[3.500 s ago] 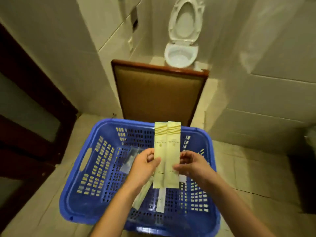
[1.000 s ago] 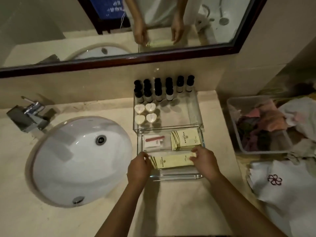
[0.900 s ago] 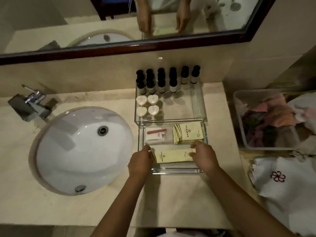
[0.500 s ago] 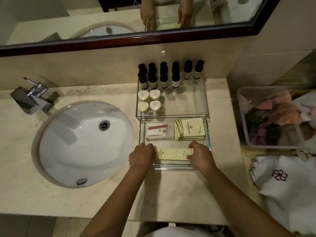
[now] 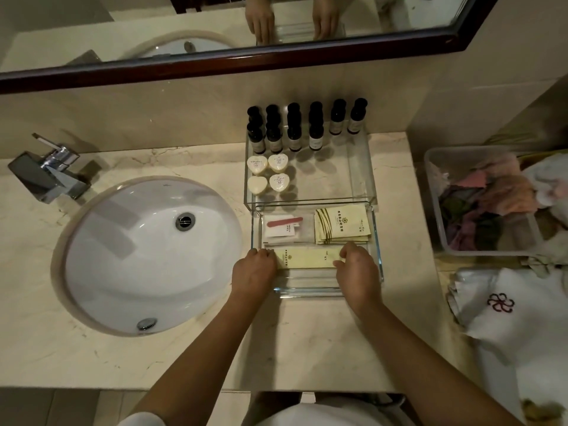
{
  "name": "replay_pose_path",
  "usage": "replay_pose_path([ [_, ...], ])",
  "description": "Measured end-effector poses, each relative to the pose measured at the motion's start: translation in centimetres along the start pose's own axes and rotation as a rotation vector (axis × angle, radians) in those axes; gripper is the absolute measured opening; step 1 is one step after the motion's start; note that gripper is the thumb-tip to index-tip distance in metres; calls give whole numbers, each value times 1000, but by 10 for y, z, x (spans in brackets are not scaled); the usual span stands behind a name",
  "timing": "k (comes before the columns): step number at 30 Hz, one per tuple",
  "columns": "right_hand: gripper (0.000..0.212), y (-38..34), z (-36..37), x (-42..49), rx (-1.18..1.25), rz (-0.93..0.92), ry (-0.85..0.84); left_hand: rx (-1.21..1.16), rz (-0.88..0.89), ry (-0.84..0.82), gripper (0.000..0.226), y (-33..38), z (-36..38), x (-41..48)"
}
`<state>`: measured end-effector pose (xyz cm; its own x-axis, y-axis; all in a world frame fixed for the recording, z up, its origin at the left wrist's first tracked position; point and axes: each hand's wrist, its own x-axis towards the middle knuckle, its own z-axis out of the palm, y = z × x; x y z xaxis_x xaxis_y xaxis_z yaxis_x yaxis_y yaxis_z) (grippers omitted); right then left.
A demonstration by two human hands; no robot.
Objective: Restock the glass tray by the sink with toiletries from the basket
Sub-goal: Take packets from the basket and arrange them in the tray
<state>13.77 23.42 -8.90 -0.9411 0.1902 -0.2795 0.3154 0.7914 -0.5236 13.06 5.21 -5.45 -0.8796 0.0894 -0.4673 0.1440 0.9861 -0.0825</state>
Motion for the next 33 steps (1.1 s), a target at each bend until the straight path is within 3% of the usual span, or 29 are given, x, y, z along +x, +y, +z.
replay_pose_path([
  [7, 15, 3, 8, 1, -6, -5, 31, 10, 42, 30, 29, -3, 2, 0],
  [18, 6, 5, 4, -1, 3, -18, 7, 54, 31, 68, 28, 0, 6, -1],
  [26, 23, 11, -4, 2, -34, -55, -144, 86, 21, 77, 25, 2, 8, -4],
  [28, 22, 10, -8, 0, -20, -43, -170, 57, 19, 167, 18, 3, 7, -10],
  [31, 18, 10, -16, -4, -20, -35, -167, 26, 20, 173, 38, -3, 10, -17],
  [33, 16, 7, -22, -10, -17, -29, -166, 19, -10, 192, 39, -9, 13, -26],
])
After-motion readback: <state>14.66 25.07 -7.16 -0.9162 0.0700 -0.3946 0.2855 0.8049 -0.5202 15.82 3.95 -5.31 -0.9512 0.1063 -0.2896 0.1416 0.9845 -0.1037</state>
